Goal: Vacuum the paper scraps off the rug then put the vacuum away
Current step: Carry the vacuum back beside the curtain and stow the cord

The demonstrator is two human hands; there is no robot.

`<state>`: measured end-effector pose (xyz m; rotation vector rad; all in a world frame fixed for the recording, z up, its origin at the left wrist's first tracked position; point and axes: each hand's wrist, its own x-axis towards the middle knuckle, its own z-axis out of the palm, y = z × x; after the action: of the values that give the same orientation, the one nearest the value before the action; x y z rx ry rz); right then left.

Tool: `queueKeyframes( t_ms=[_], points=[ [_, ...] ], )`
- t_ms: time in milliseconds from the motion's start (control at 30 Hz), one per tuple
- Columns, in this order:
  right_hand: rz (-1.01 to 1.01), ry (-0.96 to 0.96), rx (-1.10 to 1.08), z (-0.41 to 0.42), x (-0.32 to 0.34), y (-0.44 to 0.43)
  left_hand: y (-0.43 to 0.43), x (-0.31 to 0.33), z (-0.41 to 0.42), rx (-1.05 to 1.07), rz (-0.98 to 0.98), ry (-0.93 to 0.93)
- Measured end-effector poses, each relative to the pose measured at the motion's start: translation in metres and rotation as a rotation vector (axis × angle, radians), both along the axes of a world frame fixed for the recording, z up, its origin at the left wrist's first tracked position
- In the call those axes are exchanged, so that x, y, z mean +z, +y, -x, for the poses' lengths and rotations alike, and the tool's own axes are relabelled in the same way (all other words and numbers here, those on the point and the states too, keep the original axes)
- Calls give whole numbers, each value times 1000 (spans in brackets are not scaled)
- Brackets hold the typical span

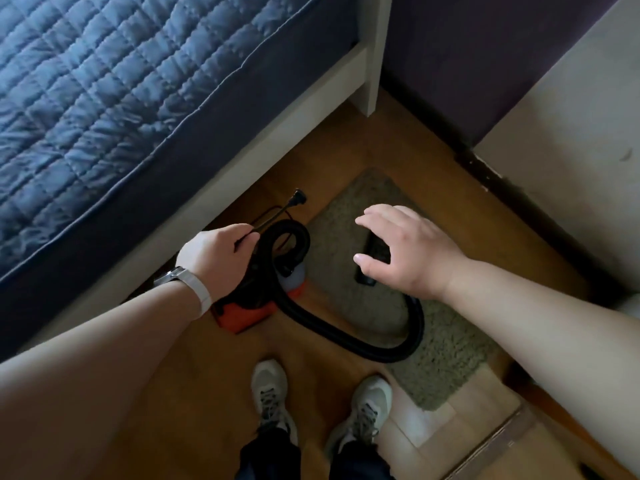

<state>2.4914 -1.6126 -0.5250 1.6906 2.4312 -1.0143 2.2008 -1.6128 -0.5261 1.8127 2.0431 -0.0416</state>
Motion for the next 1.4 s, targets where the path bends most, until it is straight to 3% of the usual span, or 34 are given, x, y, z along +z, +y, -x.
queueKeyframes(
  t_ms=[367,767,933,1267,1400],
  points=[
    [139,-15,-4,93,-103,-54,-61,-99,112,133,148,124],
    [338,-208,-52,141,-249,-115,-82,-234,140,84,221,-63],
    [355,-184,-82,151,-280,-127,-85,-259,139,58,177,-89],
    [429,-168,-107,162,-332,-145,-77,-286,143,-177,44,55],
    [495,-121,-143,163,-334,-147,-71,-285,143,-124,158,-115]
  ],
)
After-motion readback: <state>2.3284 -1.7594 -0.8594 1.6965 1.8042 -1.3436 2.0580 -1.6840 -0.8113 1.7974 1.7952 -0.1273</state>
